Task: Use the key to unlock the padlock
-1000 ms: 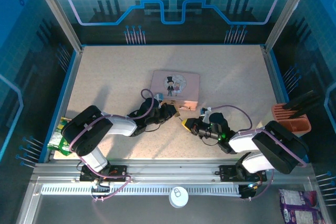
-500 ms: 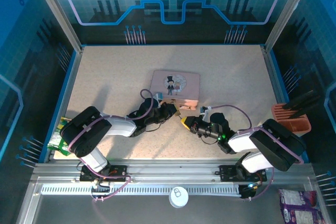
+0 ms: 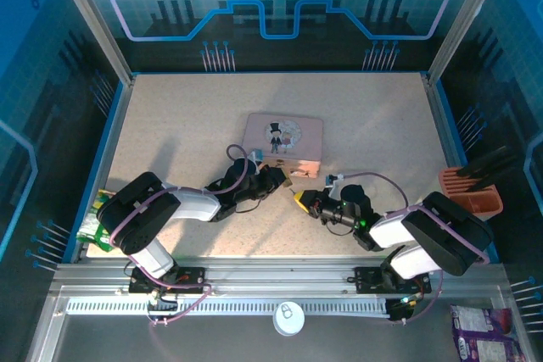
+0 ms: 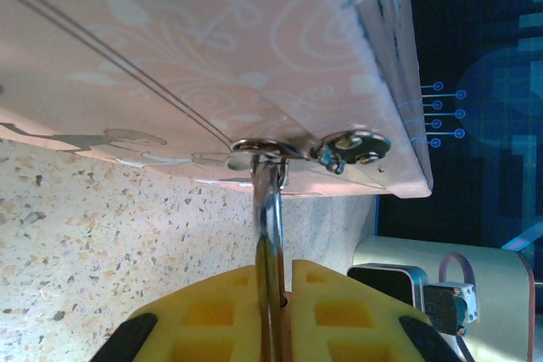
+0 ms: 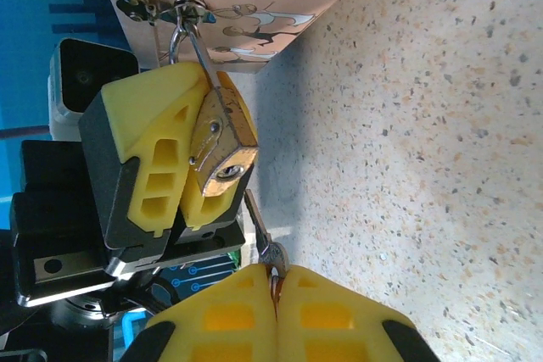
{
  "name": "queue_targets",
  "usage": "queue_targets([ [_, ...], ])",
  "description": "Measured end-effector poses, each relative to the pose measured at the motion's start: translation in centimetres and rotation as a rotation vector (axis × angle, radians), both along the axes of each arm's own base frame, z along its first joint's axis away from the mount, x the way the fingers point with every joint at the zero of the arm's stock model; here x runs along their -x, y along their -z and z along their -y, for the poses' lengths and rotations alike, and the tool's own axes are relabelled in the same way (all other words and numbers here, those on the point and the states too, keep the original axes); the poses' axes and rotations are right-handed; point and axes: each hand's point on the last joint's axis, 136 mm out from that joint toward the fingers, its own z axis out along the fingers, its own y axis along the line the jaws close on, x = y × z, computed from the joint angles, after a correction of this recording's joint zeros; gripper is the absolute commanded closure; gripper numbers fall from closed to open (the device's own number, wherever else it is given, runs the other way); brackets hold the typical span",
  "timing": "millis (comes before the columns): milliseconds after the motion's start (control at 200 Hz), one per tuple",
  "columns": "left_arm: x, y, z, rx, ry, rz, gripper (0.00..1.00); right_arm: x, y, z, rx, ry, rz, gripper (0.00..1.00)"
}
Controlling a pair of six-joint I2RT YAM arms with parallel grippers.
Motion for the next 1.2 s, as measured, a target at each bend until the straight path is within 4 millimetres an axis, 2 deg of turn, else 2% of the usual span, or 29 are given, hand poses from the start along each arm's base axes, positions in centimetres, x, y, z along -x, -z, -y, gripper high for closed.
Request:
queue_targets([
  [290,0.1,0.0,0.1,-0.002,0.000,0.001,1.00,-0.1,-0.2,0.0,-0.010,0.003,0.002,1.00],
  [825,0.4,0.0,0.4,-0.004,0.006,0.006,1.00,-0.5,0.6,-0.3,-0.037,0.016,-0.027,1.00],
  [1096,0.4,-0.3,0.4,-0.001,0.004,0.011,1.00,-0.8,0.0,-0.2,-0.050,0.035,-0.007,1.00],
  [1201,0.4,-0.7,0.4,0.006,0.005,0.019,1.00,-0.8,-0.8,0.0,-0.053,0.043,0.007,1.00],
])
